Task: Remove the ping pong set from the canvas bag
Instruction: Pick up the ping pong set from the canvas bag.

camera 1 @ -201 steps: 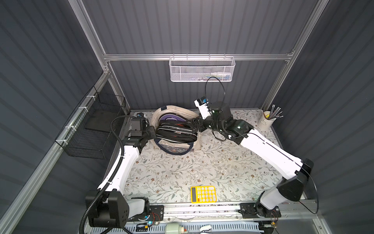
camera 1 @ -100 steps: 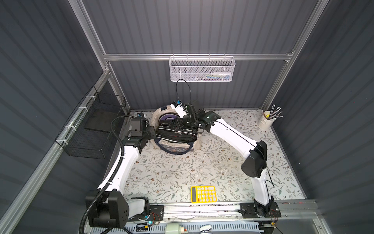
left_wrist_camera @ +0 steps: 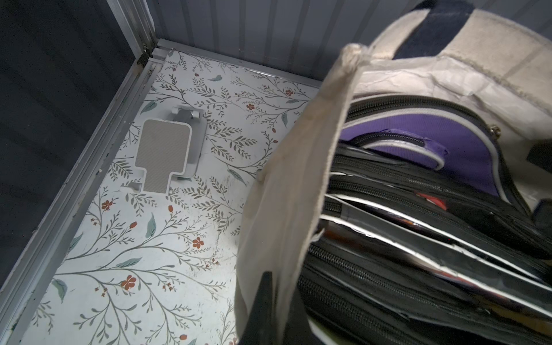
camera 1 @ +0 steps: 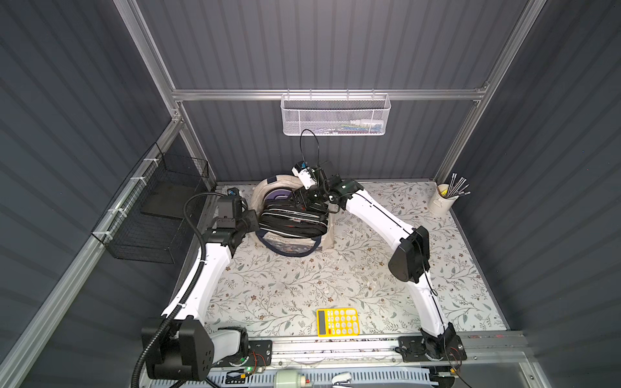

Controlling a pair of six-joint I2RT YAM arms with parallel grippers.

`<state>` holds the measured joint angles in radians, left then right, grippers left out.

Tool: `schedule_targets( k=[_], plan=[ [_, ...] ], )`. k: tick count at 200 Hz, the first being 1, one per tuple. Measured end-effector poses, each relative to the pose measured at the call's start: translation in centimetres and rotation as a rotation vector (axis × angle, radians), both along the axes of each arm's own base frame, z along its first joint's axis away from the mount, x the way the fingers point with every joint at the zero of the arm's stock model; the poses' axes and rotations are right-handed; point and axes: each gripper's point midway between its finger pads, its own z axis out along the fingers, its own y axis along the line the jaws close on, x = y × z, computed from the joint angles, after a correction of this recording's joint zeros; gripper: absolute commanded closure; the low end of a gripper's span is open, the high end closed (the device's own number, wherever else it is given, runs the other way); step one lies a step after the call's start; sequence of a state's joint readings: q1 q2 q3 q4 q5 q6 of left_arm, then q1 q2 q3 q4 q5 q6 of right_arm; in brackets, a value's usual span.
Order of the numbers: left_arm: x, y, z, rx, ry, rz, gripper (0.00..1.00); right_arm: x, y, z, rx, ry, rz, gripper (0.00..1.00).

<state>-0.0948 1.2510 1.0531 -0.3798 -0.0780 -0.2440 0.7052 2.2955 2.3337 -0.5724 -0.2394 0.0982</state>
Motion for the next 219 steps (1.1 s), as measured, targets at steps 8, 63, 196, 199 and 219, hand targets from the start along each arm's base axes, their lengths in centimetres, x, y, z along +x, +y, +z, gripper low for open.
schedule_targets(
  k=[8, 63, 196, 199, 219],
  plan=[
    [0.0, 0.0, 0.0, 0.0, 0.0, 0.0, 1.0, 0.1, 0.1, -0.2, 0.001, 0.002, -0.002, 0.14],
    [0.0, 0.0, 0.0, 0.0, 0.0, 0.0, 1.0, 1.2, 0.8, -1.1, 0.019, 0.001, -0.017, 0.19],
    [-0.2, 0.0, 0.0, 0.0, -0.003, 0.0, 1.0, 4.5, 1.7, -3.2, 0.062, -0.042, -0.079, 0.23],
    [-0.2, 0.0, 0.0, 0.0, -0.003, 0.0, 1.0, 4.5, 1.8, -3.3, 0.061, -0.046, -0.075, 0.25],
    [-0.3, 0.0, 0.0, 0.0, -0.002, -0.001, 1.0, 4.8, 1.9, -3.6, 0.073, -0.042, -0.073, 0.39]
  ],
)
